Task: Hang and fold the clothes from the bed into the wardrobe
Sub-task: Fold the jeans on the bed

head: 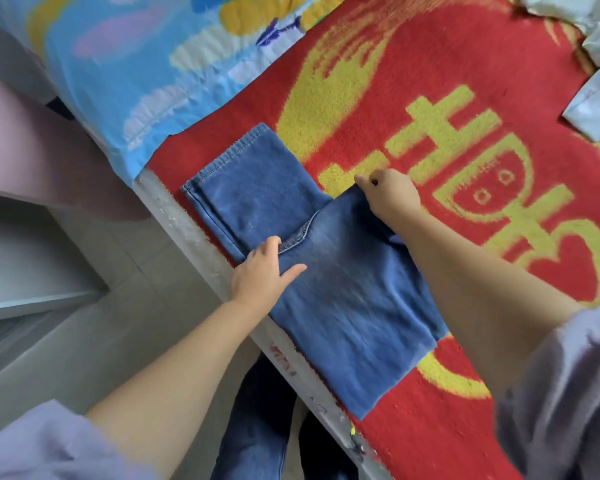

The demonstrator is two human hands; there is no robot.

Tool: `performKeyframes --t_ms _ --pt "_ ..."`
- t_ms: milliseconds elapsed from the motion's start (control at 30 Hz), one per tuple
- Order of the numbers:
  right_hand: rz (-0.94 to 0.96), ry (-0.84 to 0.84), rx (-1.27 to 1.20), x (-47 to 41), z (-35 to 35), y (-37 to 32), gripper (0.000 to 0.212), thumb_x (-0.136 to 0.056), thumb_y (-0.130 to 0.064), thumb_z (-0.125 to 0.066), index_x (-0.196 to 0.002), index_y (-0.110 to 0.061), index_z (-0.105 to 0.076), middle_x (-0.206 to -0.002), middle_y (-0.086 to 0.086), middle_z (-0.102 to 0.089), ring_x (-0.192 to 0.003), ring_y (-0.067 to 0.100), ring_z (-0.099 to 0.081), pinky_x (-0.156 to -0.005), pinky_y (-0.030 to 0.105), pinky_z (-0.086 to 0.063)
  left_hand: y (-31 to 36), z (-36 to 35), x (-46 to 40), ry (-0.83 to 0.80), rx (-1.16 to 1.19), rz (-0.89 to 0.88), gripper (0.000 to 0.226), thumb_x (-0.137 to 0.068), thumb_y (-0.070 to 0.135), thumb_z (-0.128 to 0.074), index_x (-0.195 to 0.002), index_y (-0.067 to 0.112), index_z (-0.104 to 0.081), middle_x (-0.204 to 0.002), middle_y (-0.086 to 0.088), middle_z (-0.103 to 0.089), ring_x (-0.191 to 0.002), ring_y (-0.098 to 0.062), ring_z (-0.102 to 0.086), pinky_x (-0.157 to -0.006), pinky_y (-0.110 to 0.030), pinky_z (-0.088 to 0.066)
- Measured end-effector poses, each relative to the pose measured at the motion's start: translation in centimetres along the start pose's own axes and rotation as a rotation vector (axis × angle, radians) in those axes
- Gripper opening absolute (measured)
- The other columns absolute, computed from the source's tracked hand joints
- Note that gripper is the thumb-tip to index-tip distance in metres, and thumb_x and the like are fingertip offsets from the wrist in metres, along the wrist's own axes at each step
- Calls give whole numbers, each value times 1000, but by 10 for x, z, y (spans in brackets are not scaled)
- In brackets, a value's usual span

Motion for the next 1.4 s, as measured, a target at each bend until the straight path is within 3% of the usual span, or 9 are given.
performKeyframes --t_ms 133,300,467,633,833,1000,1067,1133,1400 --pt "175 172 -36 15 34 23 35 -98 -30 -40 -127 -15 -54 -123 9 -55 -112 29 -51 -93 42 -42 10 6 12 199 -251 -114 87 -75 47 -72 -144 9 -34 -127 -16 -53 -112 -33 -53 -87 -45 -46" --pt "968 157 432 132 17 52 71 -72 -12 -38 -142 -17 -40 -149 10 -40 -139 28 -32 -112 50 -23 96 -46 104 109 -207 -614 92 -73 52 -63 -147 17 -22 -153 -17 -30 -144 -29 -16 -108 -62 -18" --pt "1008 -140 977 179 -56 153 99 -67 -32 -71 -152 -26 -20 -159 4 -16 -146 22 -18 -110 66 -13 118 -110 146 -297 -246 -282 108 -80 78 -34 -142 16 29 -144 -20 38 -135 -31 37 -100 -72 19" --pt "999 34 884 168 -60 156 95 -77 -7 -59 -155 -24 -7 -162 -2 -1 -146 17 -16 -115 59 -12 130 -125 142 -281 -339 -89 118 -84 59 -57 -134 17 41 -135 -25 49 -134 -40 37 -93 -75 22" --pt "950 45 745 177 -43 134 96 -61 7 -73 -146 -6 -30 -150 11 -38 -137 23 -34 -109 49 -31 130 -111 161 -317 -63 -32 95 -93 12 -53 -148 22 23 -153 -18 30 -141 -30 30 -107 -67 12" --pt "702 -549 769 191 6 68 53 -90 -8 -49 -141 -23 -45 -139 -2 -51 -130 17 -46 -104 34 -41 112 -40 167 -530 325 -7 70 -93 6 -41 -153 21 -10 -160 -13 -7 -148 -24 -5 -118 -50 -12" --pt "658 -687 819 198 39 19 31 -83 -10 -48 -109 -21 -62 -92 -2 -65 -84 17 -58 -75 32 -48 99 6 161 -622 511 -83 52 -80 12 -43 -130 23 -52 -132 -13 -54 -125 -30 -49 -100 -38 -41" --pt "655 -722 858 192 70 -32 16 -79 -13 -51 -90 -18 -61 -73 2 -63 -65 18 -53 -63 32 -43 82 55 147 -623 604 -156 25 -63 17 -42 -83 14 -57 -80 -7 -60 -78 -24 -59 -71 -41 -47" --pt "661 -52 154 51 114 -195 36 -89 -19 -59 -125 -15 -57 -119 8 -62 -106 26 -55 -83 27 -38 -70 206 -30 104 920 142 16 -82 8 -61 -89 22 -64 -77 2 -59 -70 -5 -56 -60 -15 -41"
Point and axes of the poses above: each hand's wrist, its own x-axis away from the middle knuckle, its own z-axis out of the back of the hand, y = z × x, the point moved 7 cm from there along -x, towards the middle knuckle
